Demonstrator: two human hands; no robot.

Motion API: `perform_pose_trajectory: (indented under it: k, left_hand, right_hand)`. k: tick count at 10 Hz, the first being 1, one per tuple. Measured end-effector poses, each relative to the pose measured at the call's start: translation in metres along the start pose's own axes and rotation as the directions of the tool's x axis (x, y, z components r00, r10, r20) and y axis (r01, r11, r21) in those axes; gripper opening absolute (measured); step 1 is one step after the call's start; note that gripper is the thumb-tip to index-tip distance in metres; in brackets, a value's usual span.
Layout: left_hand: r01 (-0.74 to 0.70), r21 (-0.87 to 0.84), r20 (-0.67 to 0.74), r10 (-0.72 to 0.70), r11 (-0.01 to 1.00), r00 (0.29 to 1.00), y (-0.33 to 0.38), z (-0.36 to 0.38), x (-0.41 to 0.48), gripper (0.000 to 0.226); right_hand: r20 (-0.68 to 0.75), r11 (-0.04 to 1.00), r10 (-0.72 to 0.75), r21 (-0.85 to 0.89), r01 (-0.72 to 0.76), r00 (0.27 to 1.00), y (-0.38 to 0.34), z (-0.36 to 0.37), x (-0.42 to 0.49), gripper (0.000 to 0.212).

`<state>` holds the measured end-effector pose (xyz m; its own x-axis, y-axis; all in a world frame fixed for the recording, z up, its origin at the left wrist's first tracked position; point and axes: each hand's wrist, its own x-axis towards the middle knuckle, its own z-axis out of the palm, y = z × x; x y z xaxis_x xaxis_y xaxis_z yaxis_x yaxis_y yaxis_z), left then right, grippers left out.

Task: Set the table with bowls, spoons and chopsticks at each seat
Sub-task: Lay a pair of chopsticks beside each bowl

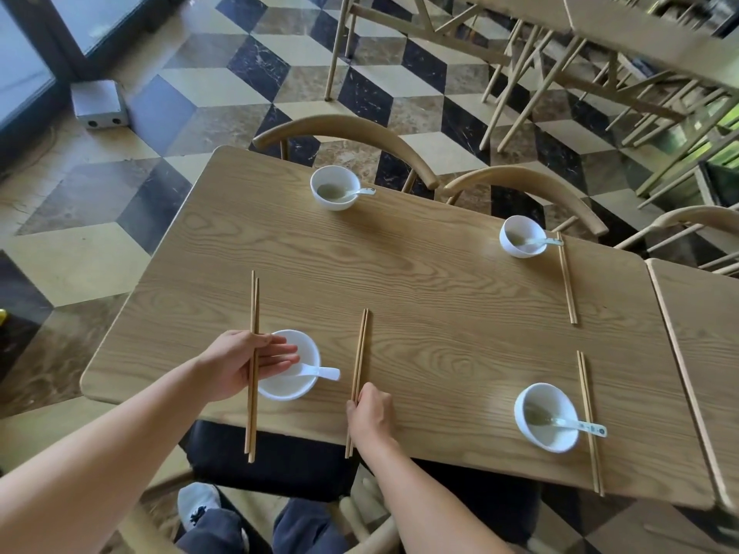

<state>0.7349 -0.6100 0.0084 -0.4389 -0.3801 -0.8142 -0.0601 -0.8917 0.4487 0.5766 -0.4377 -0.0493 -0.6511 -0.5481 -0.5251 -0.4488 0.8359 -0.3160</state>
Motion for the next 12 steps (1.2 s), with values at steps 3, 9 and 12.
perform_pose_trajectory:
  k: [3, 9, 12]
  left_hand:
    - [0.005, 0.016, -0.021, -0.004, 1.0, 1.0, -0.002, -0.005, -0.001, 0.03]
    - [0.011, 0.019, -0.064, -0.01, 1.0, 0.998, -0.007, -0.013, -0.009, 0.029]
    - [0.012, 0.027, -0.069, -0.01, 1.0, 0.998, -0.007, -0.011, -0.005, 0.028]
  right_hand:
    - [-0.011, 1.0, 0.007, 0.002, -0.007, 1.0, -0.001, 0.001, -0.002, 0.02]
    - [0.03, 0.989, 0.067, 0.133, -0.071, 0.997, -0.014, -0.003, 0.013, 0.012]
    - [-0.061, 0.932, 0.206, 0.316, -0.177, 0.977, -0.012, 0.011, 0.015, 0.035]
